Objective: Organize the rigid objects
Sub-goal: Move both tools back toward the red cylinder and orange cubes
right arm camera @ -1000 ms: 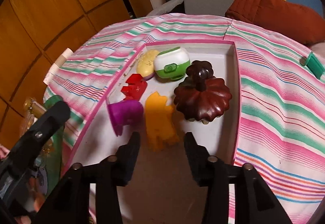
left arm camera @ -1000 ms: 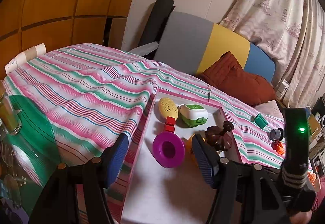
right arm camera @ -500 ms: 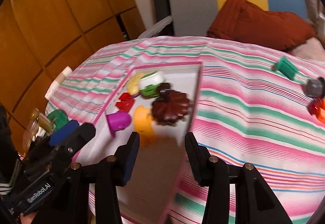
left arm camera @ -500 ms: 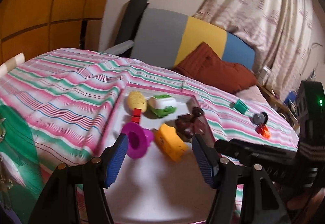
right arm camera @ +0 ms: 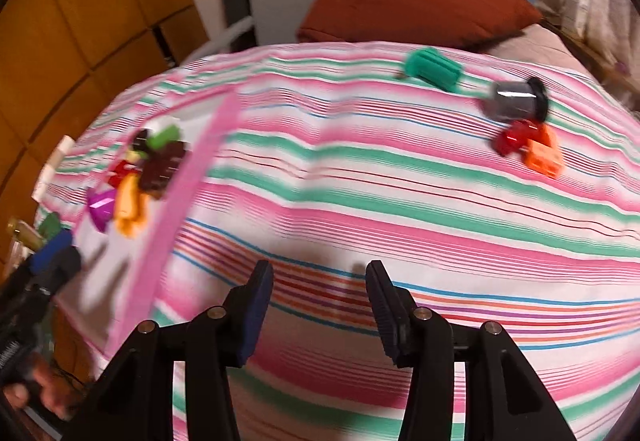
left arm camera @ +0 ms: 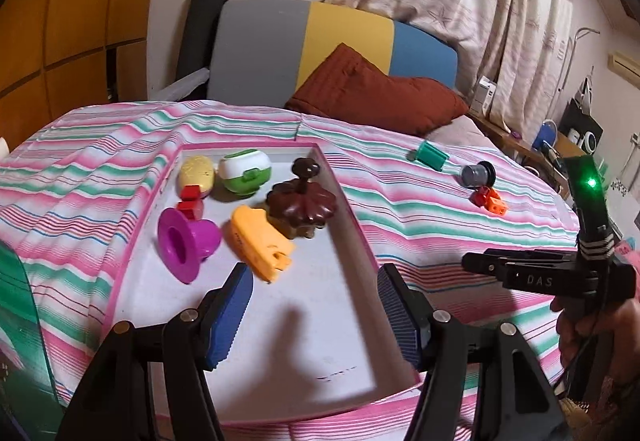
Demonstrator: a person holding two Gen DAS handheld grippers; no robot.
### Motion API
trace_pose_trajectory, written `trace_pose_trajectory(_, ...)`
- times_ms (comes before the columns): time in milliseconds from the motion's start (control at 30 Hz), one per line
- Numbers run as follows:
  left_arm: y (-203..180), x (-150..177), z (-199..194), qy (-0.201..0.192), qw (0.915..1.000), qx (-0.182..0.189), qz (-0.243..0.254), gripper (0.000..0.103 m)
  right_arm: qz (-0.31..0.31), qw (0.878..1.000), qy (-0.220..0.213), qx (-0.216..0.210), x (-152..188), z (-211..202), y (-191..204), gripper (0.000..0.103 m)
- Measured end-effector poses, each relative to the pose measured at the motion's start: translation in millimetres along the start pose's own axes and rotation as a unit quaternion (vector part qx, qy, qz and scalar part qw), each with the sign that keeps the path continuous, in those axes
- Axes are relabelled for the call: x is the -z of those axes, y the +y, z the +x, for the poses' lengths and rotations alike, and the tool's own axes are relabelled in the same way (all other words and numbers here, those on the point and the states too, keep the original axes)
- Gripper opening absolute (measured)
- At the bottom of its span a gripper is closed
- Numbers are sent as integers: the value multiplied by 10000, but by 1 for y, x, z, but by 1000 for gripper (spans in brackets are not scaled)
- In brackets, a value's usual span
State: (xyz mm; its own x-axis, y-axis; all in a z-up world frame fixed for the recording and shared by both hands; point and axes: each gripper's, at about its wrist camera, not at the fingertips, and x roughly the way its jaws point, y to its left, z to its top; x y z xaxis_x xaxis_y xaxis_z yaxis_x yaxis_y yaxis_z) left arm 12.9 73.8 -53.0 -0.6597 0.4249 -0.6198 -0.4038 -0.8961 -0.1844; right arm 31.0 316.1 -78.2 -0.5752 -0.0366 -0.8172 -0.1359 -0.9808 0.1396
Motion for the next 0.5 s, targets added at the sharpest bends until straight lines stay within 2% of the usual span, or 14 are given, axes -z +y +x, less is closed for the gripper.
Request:
trace_pose_trajectory(300, -20, -10, 1, 62, 9997, 251, -31, 66, 95, 9975, -2, 699, -9, -4, -84, 54)
trace_pose_trajectory(500, -45, -13, 14, 277, 9984, 481, 96, 66, 626, 9948, -120, 800, -9, -9, -130, 58)
